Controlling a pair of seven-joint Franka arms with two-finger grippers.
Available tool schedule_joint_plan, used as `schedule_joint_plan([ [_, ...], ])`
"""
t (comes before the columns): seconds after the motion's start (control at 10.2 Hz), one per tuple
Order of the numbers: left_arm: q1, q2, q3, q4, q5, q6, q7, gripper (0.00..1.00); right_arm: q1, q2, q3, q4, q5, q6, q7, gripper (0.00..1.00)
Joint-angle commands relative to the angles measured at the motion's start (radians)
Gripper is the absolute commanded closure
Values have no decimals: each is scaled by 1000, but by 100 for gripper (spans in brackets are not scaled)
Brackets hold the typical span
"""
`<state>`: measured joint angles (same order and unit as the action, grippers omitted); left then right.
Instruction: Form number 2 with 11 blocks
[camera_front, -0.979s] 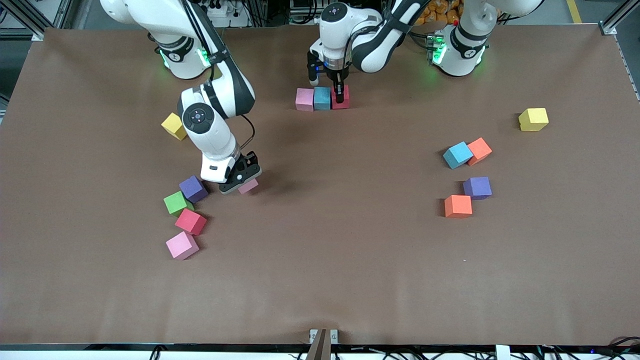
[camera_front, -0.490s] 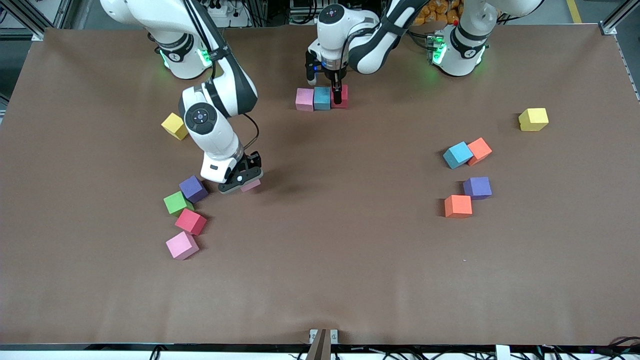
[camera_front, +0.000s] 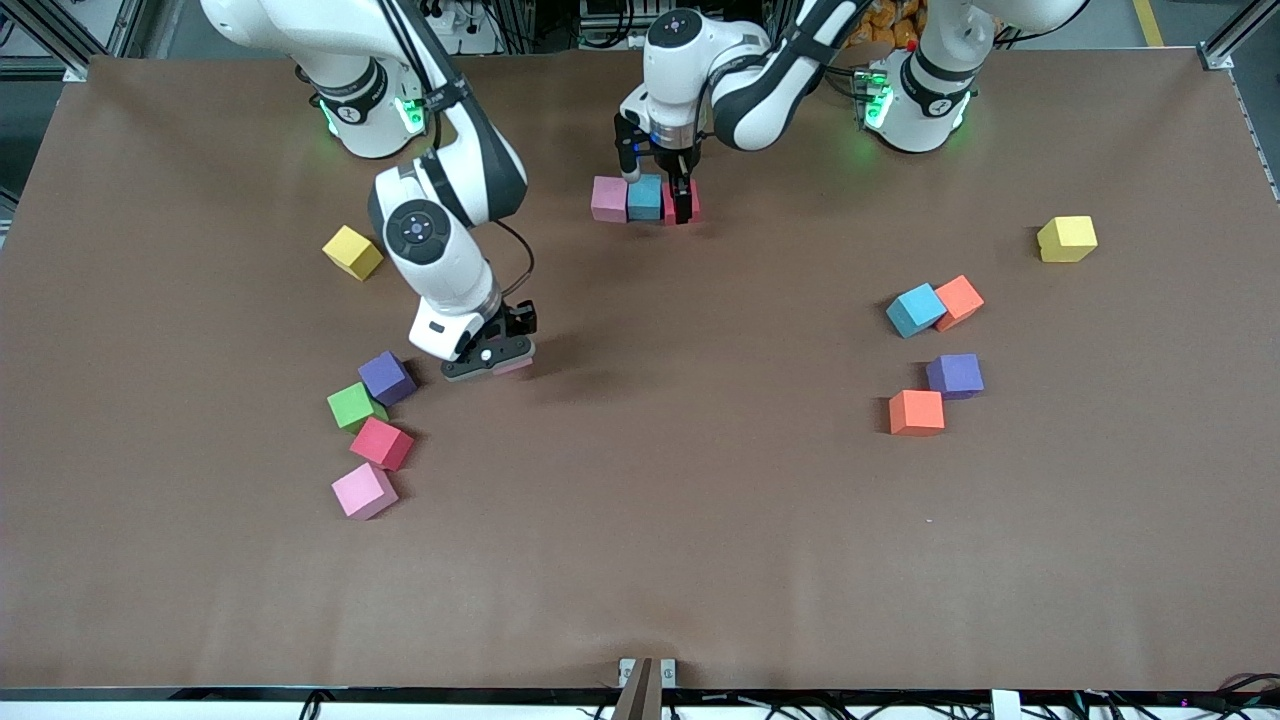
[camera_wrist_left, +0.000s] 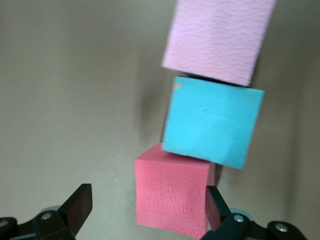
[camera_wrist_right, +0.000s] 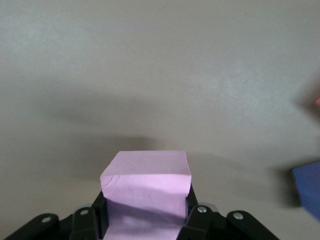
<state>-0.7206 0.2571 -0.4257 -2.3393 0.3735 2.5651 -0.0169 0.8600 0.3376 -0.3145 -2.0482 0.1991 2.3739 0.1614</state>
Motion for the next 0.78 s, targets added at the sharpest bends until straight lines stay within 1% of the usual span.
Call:
schedule_joint_plan([
  [0.0, -2, -97, 5, -26, 10, -32, 8, 0, 54, -14, 5, 9, 13, -19, 172, 76],
  [0.2, -11, -143, -5, -25, 5, -94, -1, 0, 91, -8, 5, 26, 13, -19, 271, 76],
  [0.49, -2, -237, -2, -17, -109, -222, 3, 0, 129, -6, 5, 29, 13, -18, 371, 76],
  [0.59, 27, -274, 2, -11, -154, -288, 3, 0, 129, -6, 5, 28, 13, -19, 378, 75],
  [0.69, 100, -300, 2, 14, -189, -365, 12, 0, 139, -6, 6, 26, 14, -19, 401, 75],
])
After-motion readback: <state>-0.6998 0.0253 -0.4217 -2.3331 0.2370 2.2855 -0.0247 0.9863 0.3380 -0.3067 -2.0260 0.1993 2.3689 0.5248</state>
